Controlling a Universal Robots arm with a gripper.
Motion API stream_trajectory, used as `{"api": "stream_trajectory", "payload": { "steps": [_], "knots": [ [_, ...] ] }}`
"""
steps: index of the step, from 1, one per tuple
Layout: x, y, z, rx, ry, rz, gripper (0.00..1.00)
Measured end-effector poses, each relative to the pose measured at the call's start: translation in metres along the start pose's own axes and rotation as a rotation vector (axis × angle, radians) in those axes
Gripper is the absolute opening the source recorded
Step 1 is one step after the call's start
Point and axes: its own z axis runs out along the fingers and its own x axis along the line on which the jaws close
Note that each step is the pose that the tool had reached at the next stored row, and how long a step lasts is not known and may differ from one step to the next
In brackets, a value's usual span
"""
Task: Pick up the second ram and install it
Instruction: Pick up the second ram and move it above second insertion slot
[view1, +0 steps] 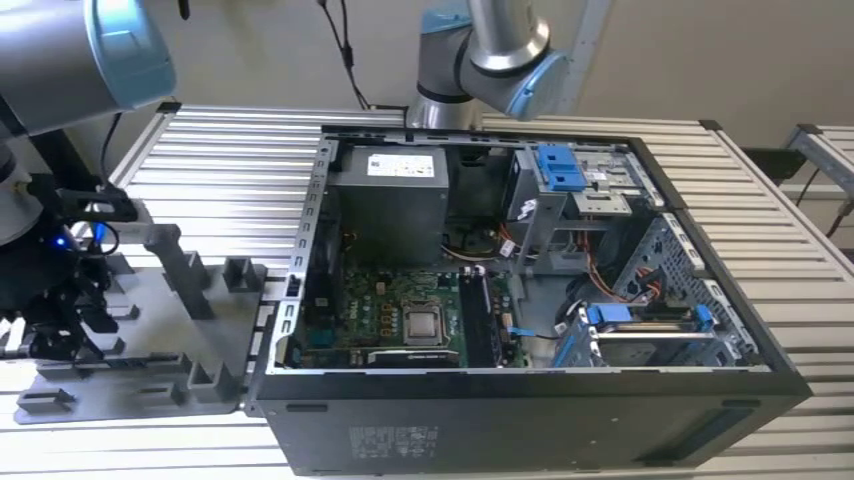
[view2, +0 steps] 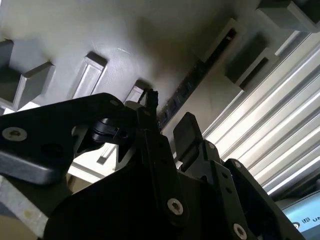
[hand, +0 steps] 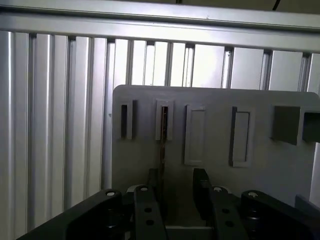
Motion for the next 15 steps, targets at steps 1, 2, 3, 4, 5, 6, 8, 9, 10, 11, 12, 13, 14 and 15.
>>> {"api": "stream_trajectory", "payload": {
  "steps": [1,2,3,4,5,6,8,9,10,11,12,13,14,15],
  "knots": [
    [0.0008,0.0002,0.0008,0.0002,0.0001,-0.001,0.42],
    [0.0019,0.0005,0.0018,0.0007,0.0001,-0.001,0.42],
    [0.0031,0.0007,0.0027,0.001,0.0001,-0.002,0.42],
    [0.0047,0.0007,0.0036,0.001,0.0002,-0.002,0.42],
    [0.0064,0.0008,0.0045,0.0011,0.0002,-0.002,0.42],
    [0.0079,0.0009,0.0055,0.0012,0.0001,-0.003,0.42],
    [0.0111,0.0011,0.0074,0.0014,0.0002,-0.004,0.42],
    [0.0125,0.0011,0.0086,0.0021,0.0002,-0.004,0.42],
    [0.0137,0.0012,0.0097,0.003,0.0003,-0.005,0.42],
    [0.0145,0.0012,0.0109,0.0044,0.0004,-0.005,0.42],
    [0.0151,0.0013,0.012,0.0062,0.0005,-0.006,0.42],
    [0.0151,0.0013,0.0133,0.0089,0.0006,-0.006,0.42],
    [0.0152,0.0013,0.0143,0.0121,0.0008,-0.006,0.42],
    [0.0152,0.0012,0.0143,0.013,0.0009,-0.006,0.42]
  ]
}}
